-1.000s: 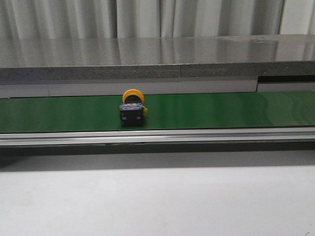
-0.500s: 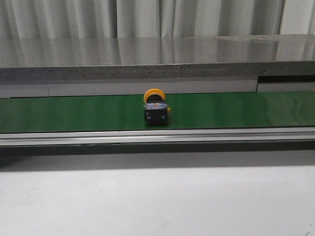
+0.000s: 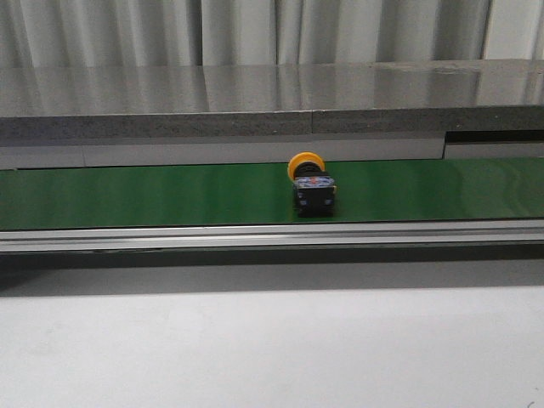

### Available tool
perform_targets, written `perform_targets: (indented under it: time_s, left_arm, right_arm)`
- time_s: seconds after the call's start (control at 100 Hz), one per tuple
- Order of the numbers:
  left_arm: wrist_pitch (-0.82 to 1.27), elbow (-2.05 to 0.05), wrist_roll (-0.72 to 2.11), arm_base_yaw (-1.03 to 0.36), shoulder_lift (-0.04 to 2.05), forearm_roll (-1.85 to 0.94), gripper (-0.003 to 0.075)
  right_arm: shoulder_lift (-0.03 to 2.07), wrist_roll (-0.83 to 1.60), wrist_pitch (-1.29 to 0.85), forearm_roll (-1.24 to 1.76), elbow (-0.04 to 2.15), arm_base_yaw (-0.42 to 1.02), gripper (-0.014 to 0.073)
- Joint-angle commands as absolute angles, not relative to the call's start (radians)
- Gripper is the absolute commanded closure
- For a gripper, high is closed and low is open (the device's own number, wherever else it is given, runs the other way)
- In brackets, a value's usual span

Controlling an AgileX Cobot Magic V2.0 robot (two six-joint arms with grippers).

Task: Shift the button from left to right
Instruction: 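Lower the right gripper onto the button at the belt's end and grasp it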

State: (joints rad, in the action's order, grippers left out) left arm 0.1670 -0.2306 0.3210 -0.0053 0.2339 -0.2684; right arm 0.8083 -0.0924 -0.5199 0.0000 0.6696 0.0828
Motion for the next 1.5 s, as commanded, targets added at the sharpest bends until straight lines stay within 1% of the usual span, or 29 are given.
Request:
perform_targets:
  time_s: [0.0,0.13,0.27,0.44,0.76,0.95,1.35,1.49]
  left_arm:
    - [0.082,-0.258,0.319,-0.015,0.240,-0.281,0.0741]
    - [0.084,-0.258,0.319,-0.015,0.240,-0.281,0.0741]
    - [0.084,-0.258,0.319,-0.015,0.240,-0.281,0.0741]
    - [0.084,-0.258,0.319,-0.015,0.240,-0.281,0.0741]
    - [0.084,-0.258,0.319,-0.015,0.240,-0.281,0.0741]
    - [0.084,-0.258,0.319,-0.015,0.240,-0.281,0.0741]
    - [0.087,-0.258,0.319,-0.015,0.240,-0.281,0.0741]
    - [0.087,-0.258,0.319,-0.015,0.240,-0.281,0.0741]
  right_arm:
    - [0.807,-0.089,-0.438,0.038,0.707,0.081,-0.0010]
    - [0.834,-0.088,-0.446,0.066,0.711,0.081,-0.0008]
    - [0.916,-0.087,-0.498,0.066,0.767,0.081,0.0000]
    - [1.054,-0.034,-0.546,0.077,0.875,0.096,-0.0001]
    - [1.332,0.000,-0.571,0.072,1.059,0.209,-0.0001]
    - [1.466,0.028,-0.571,0.072,1.129,0.222,-0.0001]
    - [1.599,0.045,-0.559,0.036,1.182,0.222,-0.0001]
    - [1.652,0.045,-0.595,0.009,1.182,0.220,-0.0001]
